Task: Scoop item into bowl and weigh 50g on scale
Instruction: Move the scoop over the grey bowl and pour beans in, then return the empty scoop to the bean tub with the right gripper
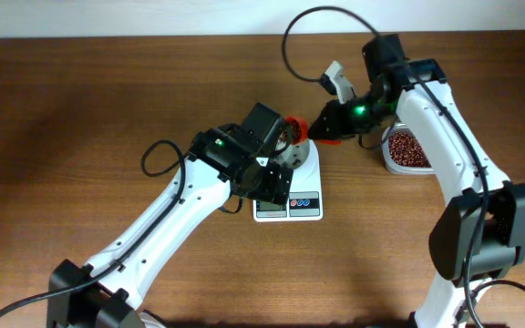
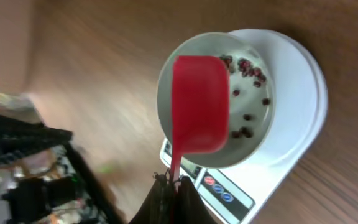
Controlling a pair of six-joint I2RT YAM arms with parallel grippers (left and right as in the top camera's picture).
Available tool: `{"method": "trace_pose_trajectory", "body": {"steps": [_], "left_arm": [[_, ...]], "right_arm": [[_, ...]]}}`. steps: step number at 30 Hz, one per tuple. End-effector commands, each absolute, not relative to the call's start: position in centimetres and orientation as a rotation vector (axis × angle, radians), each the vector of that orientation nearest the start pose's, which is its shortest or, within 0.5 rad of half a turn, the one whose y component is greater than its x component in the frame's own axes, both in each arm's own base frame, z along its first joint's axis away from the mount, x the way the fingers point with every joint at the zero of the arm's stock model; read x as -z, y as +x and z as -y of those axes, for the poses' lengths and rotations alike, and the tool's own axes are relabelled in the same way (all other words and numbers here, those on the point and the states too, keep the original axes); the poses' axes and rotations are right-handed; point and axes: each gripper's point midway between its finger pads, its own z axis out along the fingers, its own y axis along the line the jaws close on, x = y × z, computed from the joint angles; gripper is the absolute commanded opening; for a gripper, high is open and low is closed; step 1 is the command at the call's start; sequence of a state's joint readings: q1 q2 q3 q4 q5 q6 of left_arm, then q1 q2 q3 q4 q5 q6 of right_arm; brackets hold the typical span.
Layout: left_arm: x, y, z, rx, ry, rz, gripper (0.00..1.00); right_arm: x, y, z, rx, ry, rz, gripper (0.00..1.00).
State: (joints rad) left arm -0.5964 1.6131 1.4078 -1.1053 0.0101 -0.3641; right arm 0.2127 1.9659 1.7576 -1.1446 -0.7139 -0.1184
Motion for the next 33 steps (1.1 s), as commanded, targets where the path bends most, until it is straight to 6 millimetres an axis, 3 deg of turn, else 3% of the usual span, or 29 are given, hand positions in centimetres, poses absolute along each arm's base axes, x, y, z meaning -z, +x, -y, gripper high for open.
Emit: {"method": "trace_pose_trajectory", "body": {"steps": [1,4,6,8,13,20,27,29,30,33], "left_arm": [[-14.4,28.5,19.5,0.170,0.319,-2.902,0.99],[-14.4,28.5,19.5,0.170,0.319,-2.902,0.99],[-14.4,28.5,19.5,0.170,0.319,-2.902,0.99],[-14.4,28.5,19.5,0.170,0.319,-2.902,0.99],[-14.4,28.5,19.5,0.170,0.319,-2.902,0.99],[-14.4,28.5,19.5,0.171,0.320,-2.902,0.99],[-14.4,28.5,19.5,0.171,0.319,-2.901,0.99],[-14.4,28.5,19.5,0.171,0.320,-2.902,0.99],[-14.4,28.5,19.5,0.170,0.319,-2.902,0.99],[-14.4,28.5,19.5,0.170,0.319,-2.902,0.99]], "right_arm": [[-18.2,39.0,-20.0,-0.765,-0.740,-2.671,0.04],[-18.8,38.8,-20.5,-0.618,-0.891,-2.628,0.04],[-19.1,39.1,-20.5,-0.404,-1.029,-2.583,0.04],[-19.1,39.2,-21.0,-0.321,-1.063,-2.563,0.04],[-19.1,38.9,-21.7,-0.271,-1.219,-2.484,0.04],[-19.0,38.6,-21.7,-0.286,-1.247,-2.479,0.04],[-19.2,38.2,-22.4,-0.366,-1.184,-2.512,0.04],[-19.2,38.2,-22.1,-0.385,-1.084,-2.568,0.04],[-19.2,38.5,-21.7,-0.423,-0.951,-2.626,0.04],[-21.5,38.6,-21.5,-0.878,-0.754,-2.603,0.04]]}}
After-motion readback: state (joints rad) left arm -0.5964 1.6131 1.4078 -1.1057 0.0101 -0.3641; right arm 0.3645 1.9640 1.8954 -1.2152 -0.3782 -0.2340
